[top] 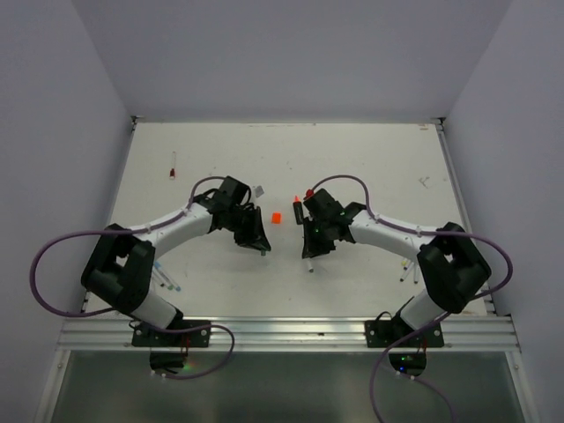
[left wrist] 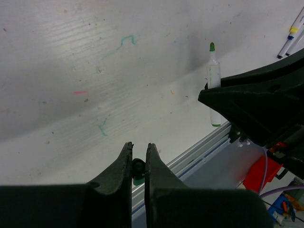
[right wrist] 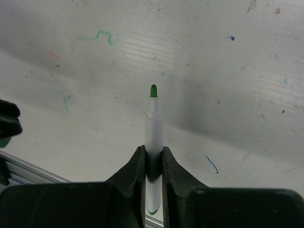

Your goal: Open the pen caps

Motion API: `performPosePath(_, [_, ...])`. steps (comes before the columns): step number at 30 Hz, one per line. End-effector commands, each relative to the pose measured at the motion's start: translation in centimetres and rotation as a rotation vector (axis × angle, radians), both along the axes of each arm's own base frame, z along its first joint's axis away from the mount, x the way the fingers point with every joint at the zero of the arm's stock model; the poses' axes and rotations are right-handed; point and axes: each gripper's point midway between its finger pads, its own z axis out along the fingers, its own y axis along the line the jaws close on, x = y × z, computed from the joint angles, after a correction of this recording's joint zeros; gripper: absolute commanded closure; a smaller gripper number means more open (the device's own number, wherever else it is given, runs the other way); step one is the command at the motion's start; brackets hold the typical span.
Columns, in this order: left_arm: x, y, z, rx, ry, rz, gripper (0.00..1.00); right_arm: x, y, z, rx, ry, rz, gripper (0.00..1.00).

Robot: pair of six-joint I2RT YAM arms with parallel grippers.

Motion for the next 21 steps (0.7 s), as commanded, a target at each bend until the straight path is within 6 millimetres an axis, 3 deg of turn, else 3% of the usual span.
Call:
performPosePath(1, [0.2, -1.9, -0.1, -0.030, -0.017, -0.029, 1.00, 2.2, 1.0, -0.4, 0.009, -0.084, -0.044, 1.00])
performPosePath(7, [-1.1, -3.2, -2.3, -0.040, 0.036, -0.029, 1.00, 2.5, 1.1, -2.9, -0.015, -0.072, -0.058, 1.00])
performPosePath(16, [-2.2, -4.4, -4.5, -0.003, 0.081, -0.015, 1.00, 2.2, 1.9, -4.3, -0.006, -0.061, -0.064, 1.00])
performPosePath(21, [-2.8, -3.5, -6.4, 0.078, 0.098, -0.020, 1.00, 1.9, 1.5, -4.8, -0.030, -0.058, -0.081, 0.84])
